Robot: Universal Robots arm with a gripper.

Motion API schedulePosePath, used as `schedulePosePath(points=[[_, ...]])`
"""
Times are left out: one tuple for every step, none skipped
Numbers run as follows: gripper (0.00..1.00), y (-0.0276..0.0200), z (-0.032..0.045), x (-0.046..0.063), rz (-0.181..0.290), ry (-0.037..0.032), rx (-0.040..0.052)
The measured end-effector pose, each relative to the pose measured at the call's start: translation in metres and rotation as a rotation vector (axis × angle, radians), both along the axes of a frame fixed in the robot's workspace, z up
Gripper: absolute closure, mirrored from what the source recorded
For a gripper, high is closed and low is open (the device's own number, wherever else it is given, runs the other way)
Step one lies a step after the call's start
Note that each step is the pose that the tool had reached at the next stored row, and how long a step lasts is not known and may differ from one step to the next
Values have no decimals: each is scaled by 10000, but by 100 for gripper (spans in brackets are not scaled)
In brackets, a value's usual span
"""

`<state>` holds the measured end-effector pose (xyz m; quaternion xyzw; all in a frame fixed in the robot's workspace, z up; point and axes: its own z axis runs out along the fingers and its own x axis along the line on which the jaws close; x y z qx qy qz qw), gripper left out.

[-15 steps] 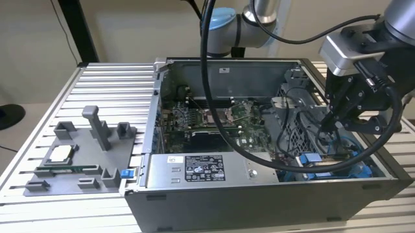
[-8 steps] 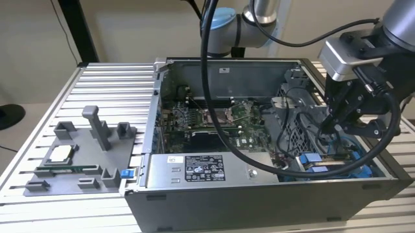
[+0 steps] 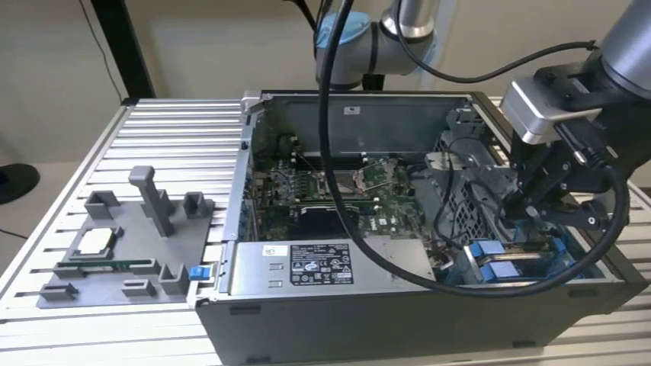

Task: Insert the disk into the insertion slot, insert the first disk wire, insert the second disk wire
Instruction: 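Insert the second disk wire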

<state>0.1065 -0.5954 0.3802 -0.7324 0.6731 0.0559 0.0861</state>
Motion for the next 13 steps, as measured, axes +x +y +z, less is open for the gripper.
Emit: schedulePosePath(points=[[100, -18, -13, 13, 0, 0, 0], [100, -35, -26, 21, 0, -1, -1], [100, -46, -39, 25, -13, -3, 2], [100, -51, -51, 25, -55, -3, 7], [100, -52, -58, 26, -125, -2, 8], [100, -52, -64, 27, -215, -2, 7], [100, -52, -68, 27, -328, -2, 10], [100, -52, -70, 27, -432, -2, 15], [100, -53, -71, 27, -523, -4, 27], [100, -53, -72, 27, -587, -11, 46], [100, -53, -73, 27, -647, -19, 68], [100, -52, -73, 27, -707, -25, 81], [100, -52, -74, 27, -741, -28, 85]])
